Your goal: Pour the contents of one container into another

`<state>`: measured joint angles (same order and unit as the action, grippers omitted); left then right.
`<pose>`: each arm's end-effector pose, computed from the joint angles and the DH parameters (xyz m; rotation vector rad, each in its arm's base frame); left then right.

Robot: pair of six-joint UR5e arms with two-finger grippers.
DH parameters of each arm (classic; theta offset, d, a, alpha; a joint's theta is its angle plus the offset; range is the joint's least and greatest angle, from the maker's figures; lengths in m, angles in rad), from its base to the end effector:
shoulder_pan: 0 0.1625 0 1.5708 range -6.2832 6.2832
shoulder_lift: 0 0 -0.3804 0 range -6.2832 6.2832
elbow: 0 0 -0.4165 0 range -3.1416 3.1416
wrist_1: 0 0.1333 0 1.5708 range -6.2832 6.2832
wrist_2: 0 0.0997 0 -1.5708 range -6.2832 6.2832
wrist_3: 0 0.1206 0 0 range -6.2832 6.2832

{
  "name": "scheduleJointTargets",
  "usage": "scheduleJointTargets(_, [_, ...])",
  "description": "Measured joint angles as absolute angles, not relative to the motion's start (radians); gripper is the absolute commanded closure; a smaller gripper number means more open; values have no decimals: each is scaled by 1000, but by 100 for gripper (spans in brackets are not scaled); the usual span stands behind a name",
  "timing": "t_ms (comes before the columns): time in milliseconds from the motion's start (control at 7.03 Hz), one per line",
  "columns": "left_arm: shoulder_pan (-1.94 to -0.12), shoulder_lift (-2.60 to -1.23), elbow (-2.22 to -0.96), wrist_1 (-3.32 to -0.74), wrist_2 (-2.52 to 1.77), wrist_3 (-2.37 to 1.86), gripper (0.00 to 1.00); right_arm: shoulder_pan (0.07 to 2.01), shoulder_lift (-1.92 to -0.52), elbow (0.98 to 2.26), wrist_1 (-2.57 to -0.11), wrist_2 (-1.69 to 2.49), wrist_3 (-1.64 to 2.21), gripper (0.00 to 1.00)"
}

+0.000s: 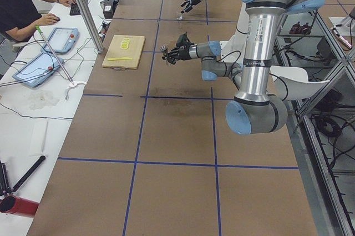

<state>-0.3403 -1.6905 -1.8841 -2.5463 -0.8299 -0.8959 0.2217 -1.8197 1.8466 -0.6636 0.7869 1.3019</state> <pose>0.4255 -0.3784 0.2814 1.1727 0.8630 -0.2476 -0.3915 -0.3122 0.4906 0.9167 -0.6809 0.3236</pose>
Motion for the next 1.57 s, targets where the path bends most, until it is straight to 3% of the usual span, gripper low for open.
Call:
scheduleJointTargets(1281, [-341,-1691,-1865,-2546,-828,-896,100,199,-1698,1688,-641,711,1269,1])
scheduleJointTargets(1566, [-340,-1692,-1865,-2546,-828,-896,100,200,-1696,1683,-639,714,1262,8])
